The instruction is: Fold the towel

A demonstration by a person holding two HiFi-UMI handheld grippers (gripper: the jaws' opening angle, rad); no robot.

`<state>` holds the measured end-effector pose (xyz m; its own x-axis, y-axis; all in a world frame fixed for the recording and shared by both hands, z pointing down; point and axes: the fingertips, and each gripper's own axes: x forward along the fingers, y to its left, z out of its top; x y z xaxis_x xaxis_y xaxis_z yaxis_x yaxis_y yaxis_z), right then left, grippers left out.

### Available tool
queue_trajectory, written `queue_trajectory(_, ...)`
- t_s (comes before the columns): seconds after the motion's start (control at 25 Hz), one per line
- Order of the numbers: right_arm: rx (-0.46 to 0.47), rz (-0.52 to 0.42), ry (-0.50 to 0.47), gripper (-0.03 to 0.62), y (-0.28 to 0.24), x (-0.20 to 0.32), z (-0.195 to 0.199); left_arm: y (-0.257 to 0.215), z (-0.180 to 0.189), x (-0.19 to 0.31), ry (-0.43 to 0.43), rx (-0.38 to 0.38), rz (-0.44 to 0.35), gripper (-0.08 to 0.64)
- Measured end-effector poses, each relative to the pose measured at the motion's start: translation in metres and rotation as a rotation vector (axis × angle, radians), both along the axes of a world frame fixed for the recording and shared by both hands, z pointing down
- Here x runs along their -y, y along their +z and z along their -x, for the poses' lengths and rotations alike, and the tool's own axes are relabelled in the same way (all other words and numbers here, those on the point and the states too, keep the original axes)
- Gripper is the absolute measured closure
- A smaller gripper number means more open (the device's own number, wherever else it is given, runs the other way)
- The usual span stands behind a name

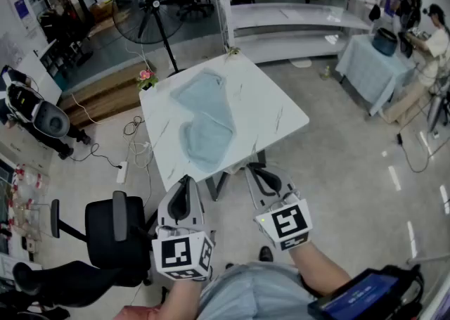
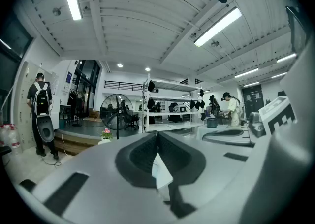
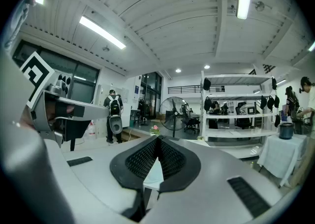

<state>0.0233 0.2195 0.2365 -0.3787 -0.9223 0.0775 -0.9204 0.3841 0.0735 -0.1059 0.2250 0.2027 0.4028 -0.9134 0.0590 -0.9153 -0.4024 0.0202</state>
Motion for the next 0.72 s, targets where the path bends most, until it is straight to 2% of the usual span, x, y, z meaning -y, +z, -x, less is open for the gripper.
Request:
queue_trajectory(0.36, 0.021, 0.002, 0.001, 0.58, 0.0, 0.001, -0.005, 0.002, -0.007, 0.0, 0.001, 0.008, 0.001, 0.551)
queue_trajectory(0.56, 0.051, -0.015, -0.025, 0.577, -0.003, 0.0, -0.006, 0.003, -0.01, -0.001, -0.012, 0.02, 0.005, 0.551)
queue_trajectory(0.72, 0.062, -0.01, -0.063, 0.551, 0.0, -0.001, -0.006, 0.015, -0.018, -0.003, 0.006, 0.022, 0.02, 0.549)
